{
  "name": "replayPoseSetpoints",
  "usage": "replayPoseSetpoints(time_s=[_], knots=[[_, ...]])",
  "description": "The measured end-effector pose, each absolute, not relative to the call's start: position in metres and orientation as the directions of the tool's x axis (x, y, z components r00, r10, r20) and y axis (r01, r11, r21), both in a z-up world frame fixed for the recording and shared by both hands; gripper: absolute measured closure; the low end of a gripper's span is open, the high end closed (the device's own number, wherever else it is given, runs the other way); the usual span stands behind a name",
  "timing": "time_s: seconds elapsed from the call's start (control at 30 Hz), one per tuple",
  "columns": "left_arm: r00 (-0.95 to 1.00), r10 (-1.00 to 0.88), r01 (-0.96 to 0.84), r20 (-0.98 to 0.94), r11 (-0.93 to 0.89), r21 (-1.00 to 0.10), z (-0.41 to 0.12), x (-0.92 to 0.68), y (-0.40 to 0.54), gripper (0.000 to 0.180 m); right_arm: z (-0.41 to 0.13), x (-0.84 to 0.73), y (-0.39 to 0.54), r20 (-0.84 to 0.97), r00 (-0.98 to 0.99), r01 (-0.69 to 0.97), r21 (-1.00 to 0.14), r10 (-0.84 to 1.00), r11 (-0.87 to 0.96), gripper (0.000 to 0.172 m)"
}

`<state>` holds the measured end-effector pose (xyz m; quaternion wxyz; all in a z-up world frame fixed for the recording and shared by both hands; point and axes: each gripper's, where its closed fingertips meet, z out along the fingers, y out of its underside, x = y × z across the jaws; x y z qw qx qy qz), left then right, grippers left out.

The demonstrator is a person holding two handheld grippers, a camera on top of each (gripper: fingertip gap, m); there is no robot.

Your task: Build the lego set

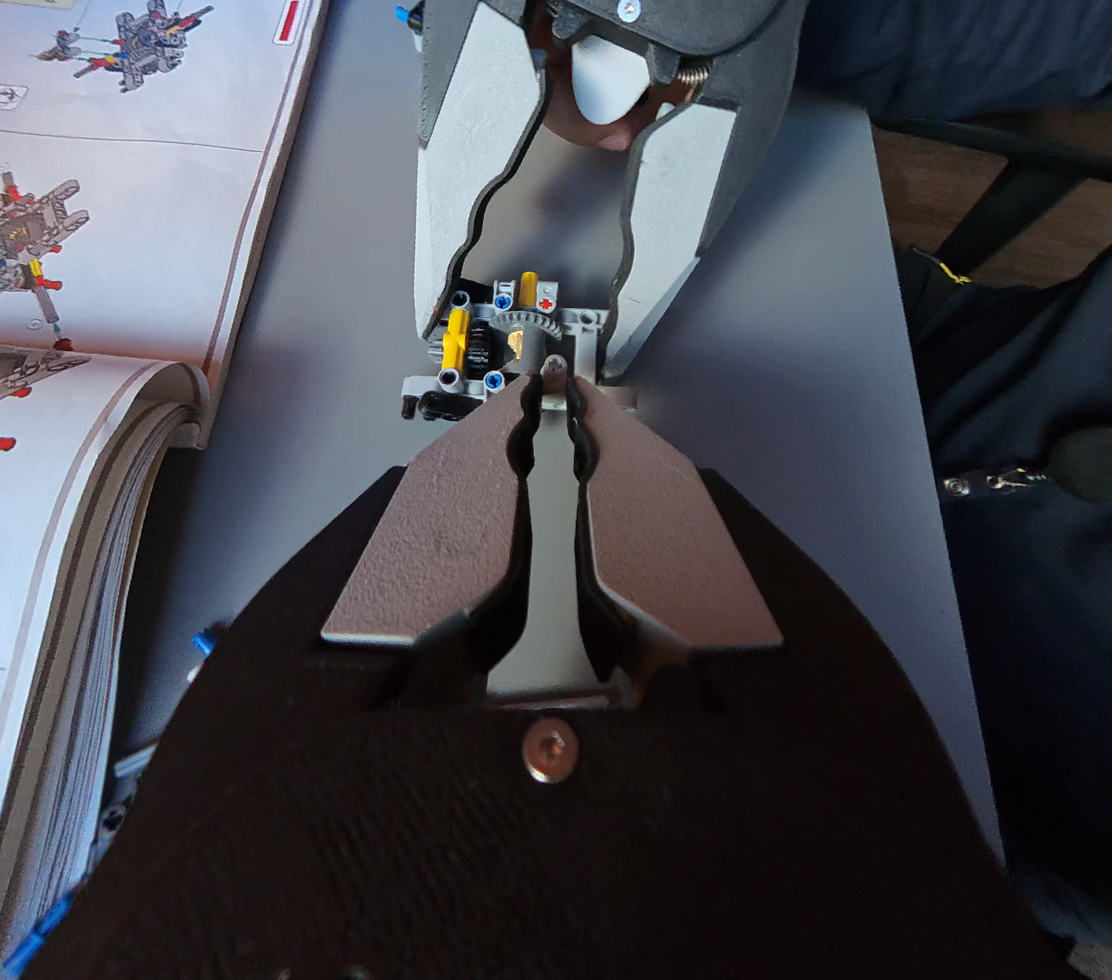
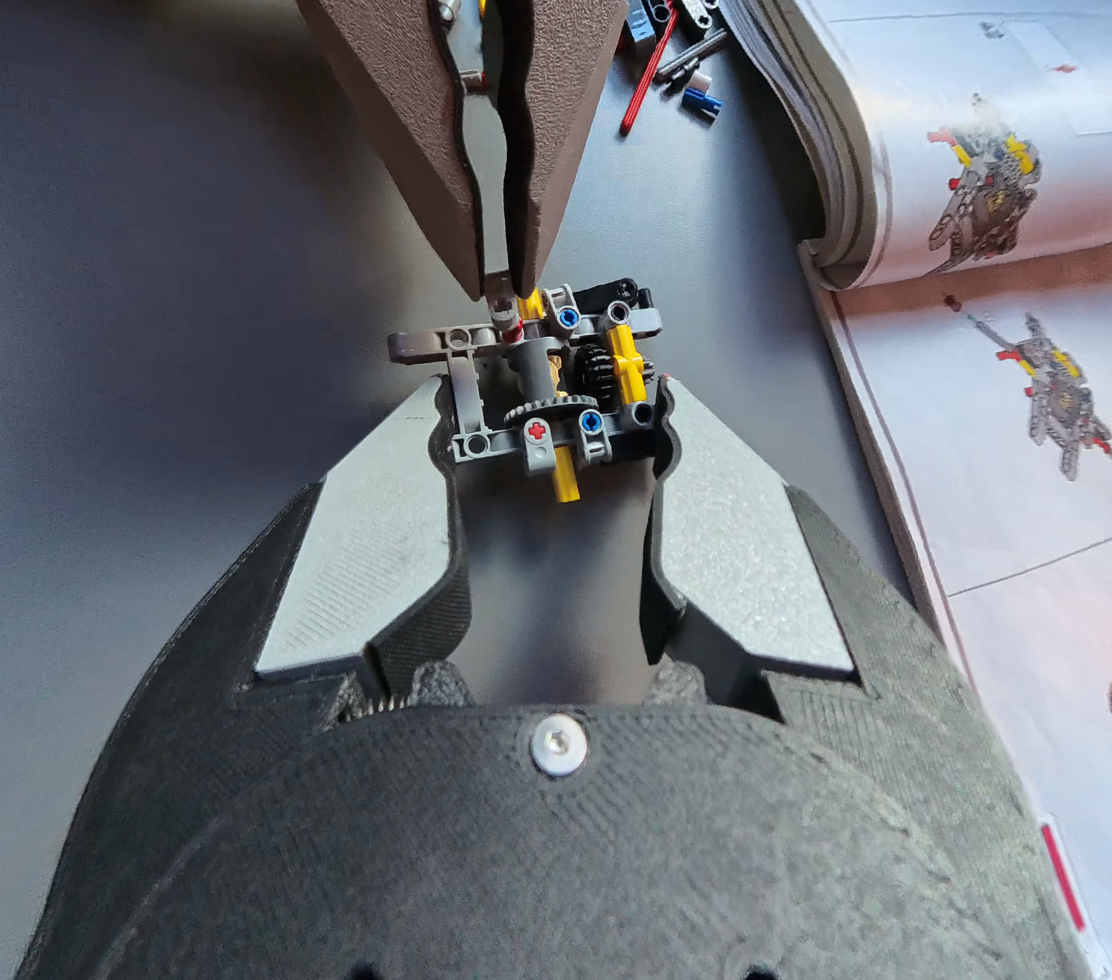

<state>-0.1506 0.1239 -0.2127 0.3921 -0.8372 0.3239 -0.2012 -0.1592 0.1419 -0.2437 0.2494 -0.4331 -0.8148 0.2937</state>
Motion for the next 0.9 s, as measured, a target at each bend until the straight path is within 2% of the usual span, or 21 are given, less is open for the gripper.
replayPoseSetpoints(time_s=[0.17, 0.43, 0.63, 0.73, 0.9], knots=[[0.75, -0.662, -0.387, 0.02, -0.463, -0.797, -0.216, -0.155, 0.122, 0.175, -0.238, -0.158, 0.141, 0.309, -0.455, 0.481, -0.703, 0.835, 0.523, 0.107], [0.774, -0.634, -0.391, -0.009, -0.467, -0.793, -0.215, -0.152, 0.12, 0.175, -0.232, -0.155, 0.142, 0.466, -0.401, 0.428, -0.666, 0.789, 0.611, 0.107], [0.786, -0.612, -0.416, -0.086, -0.421, -0.806, -0.211, -0.149, 0.121, 0.175, -0.231, -0.151, 0.139, 0.471, -0.375, 0.411, -0.688, 0.798, 0.599, 0.107], [0.775, -0.628, -0.398, -0.066, -0.406, -0.823, -0.206, -0.141, 0.119, 0.175, -0.232, -0.151, 0.138, 0.464, -0.374, 0.405, -0.697, 0.803, 0.591, 0.107], [0.759, -0.646, -0.453, -0.084, -0.431, -0.78, -0.22, -0.137, 0.116, 0.175, -0.232, -0.151, 0.138, 0.461, -0.373, 0.402, -0.702, 0.805, 0.588, 0.107]])
